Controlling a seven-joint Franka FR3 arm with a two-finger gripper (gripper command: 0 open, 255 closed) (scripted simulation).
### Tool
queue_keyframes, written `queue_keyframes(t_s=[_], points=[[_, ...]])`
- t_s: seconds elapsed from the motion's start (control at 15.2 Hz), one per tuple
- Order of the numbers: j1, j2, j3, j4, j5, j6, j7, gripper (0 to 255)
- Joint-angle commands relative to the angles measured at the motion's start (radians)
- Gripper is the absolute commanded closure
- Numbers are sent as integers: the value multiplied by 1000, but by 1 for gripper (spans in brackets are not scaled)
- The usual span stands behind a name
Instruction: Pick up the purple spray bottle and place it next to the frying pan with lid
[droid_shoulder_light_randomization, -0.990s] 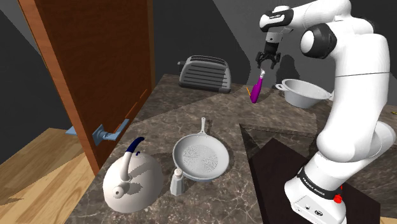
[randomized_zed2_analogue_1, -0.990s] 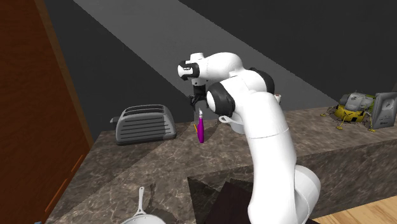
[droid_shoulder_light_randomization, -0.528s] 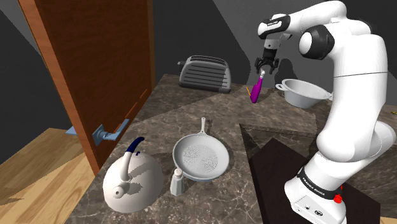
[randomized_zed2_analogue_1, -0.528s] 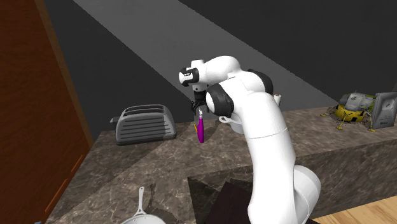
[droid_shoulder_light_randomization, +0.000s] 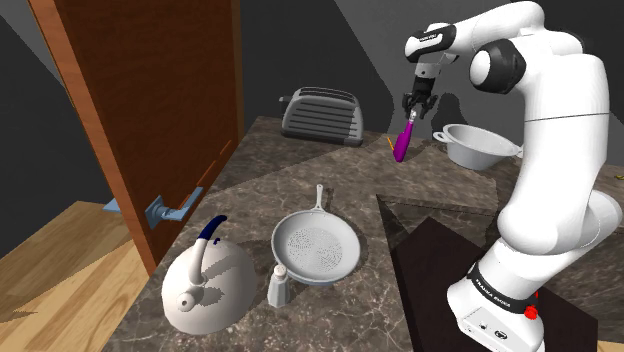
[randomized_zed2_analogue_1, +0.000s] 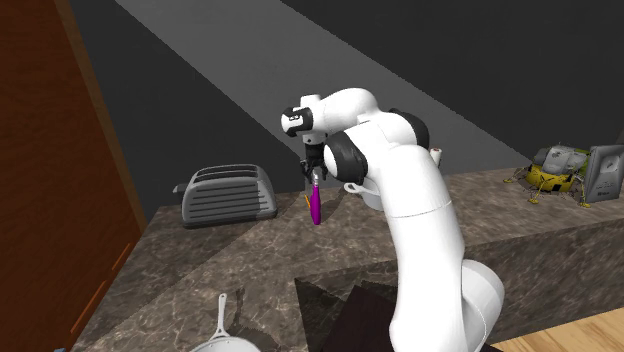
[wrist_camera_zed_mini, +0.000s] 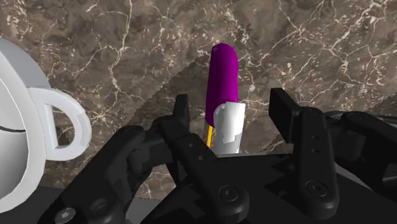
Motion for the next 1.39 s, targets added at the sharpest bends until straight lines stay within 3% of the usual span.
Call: queue_keyframes(t_s=[0.0, 0.53, 1.32], points=[[0, 0, 0, 0, 0, 0, 0, 255], [0, 0, 0, 0, 0, 0, 0, 255], [-19, 4, -4, 169, -1, -164, 1, 255]])
